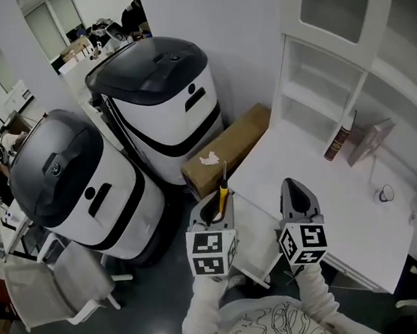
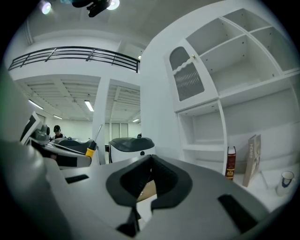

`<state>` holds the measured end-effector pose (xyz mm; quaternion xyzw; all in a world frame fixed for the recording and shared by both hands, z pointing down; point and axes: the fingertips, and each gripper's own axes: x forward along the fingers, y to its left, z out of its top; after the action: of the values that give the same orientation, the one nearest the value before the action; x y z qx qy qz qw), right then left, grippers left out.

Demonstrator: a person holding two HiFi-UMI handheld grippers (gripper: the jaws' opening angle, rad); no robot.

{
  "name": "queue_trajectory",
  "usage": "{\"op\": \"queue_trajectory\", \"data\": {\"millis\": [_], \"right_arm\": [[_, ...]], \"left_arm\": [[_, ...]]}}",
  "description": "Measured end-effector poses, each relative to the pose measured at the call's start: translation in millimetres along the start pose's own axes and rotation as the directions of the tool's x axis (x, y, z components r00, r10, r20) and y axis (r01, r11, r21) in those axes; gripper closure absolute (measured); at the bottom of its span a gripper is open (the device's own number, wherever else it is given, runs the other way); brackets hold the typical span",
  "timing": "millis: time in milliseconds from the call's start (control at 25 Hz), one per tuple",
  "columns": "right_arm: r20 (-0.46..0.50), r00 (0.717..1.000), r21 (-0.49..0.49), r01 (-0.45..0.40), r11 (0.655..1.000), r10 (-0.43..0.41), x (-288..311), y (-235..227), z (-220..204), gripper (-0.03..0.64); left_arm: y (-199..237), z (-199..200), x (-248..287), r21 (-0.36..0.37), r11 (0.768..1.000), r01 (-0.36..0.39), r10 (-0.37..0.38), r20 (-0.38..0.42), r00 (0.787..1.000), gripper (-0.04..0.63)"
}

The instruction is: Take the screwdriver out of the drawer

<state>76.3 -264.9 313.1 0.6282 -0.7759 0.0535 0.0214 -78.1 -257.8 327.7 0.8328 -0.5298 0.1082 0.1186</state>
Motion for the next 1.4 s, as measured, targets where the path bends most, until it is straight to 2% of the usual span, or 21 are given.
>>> {"op": "queue_trajectory", "data": {"millis": [240, 680, 1400], "right_arm": [[0.024, 1.000, 0.005, -0.012, 1.000, 0.011, -5, 0, 9, 0.614], [0.034, 0.999, 0.004, -0.014, 1.000, 0.014, -7, 0, 11, 0.614], [0.016, 1.000, 0.005, -0.015, 1.000, 0.014, -5, -1, 4, 0.614]], "left_arm": [[0, 19, -18, -0.022, 0.999, -0.045, 0.047, 0.075, 0.996, 0.525], [-1, 30, -28, -0.044, 0.995, -0.093, 0.099, 0.153, 0.983, 0.525], [0, 21, -24, -0.034, 0.993, -0.110, 0.114, 0.130, 0.985, 0.525]]}}
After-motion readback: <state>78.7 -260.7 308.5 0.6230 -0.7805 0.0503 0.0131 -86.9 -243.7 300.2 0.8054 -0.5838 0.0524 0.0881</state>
